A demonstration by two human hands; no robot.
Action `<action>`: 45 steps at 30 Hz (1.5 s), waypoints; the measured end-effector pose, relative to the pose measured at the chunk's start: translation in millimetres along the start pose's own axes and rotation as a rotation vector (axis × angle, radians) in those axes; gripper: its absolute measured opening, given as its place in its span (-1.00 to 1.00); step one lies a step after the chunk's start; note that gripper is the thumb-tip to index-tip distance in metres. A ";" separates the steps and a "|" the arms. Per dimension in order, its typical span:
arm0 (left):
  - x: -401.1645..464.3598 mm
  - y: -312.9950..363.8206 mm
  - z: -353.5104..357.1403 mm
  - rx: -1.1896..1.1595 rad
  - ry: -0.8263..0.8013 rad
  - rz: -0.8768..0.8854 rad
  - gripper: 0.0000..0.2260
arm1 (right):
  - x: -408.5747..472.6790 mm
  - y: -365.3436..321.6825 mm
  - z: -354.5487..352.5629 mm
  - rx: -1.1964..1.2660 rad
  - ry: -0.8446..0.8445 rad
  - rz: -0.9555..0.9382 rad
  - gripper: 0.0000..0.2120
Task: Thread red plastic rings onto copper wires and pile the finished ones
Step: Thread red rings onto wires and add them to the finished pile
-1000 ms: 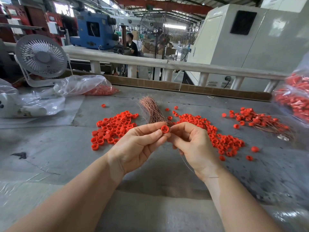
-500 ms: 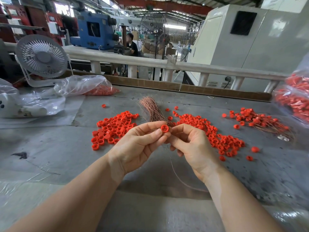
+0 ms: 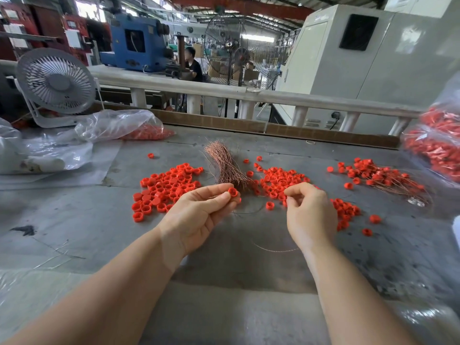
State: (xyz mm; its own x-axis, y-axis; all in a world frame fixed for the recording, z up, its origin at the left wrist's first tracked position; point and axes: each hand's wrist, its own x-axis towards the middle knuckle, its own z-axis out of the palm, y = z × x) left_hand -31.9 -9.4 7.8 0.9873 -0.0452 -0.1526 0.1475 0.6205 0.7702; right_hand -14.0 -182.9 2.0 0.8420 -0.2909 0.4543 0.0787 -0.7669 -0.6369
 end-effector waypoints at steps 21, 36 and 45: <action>-2.8 1.5 2.2 0.024 -0.044 -0.034 -0.82 | -2.0 9.8 1.2 -0.452 -0.243 -0.067 -0.63; -5.8 2.4 3.5 0.039 -0.073 -0.039 -0.78 | -1.8 6.4 3.6 -0.356 -0.176 -0.092 -0.85; -7.0 3.2 4.2 0.018 -0.120 -0.047 -0.82 | -2.6 3.3 2.1 -0.107 -0.093 -0.192 -0.89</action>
State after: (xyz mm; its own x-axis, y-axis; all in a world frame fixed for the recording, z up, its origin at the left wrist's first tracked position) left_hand -38.1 -10.4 14.0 0.9791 -0.1683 -0.1144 0.1939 0.6011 0.7753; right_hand -14.9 -183.5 -2.6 0.8631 -0.0833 0.4982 0.1895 -0.8609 -0.4721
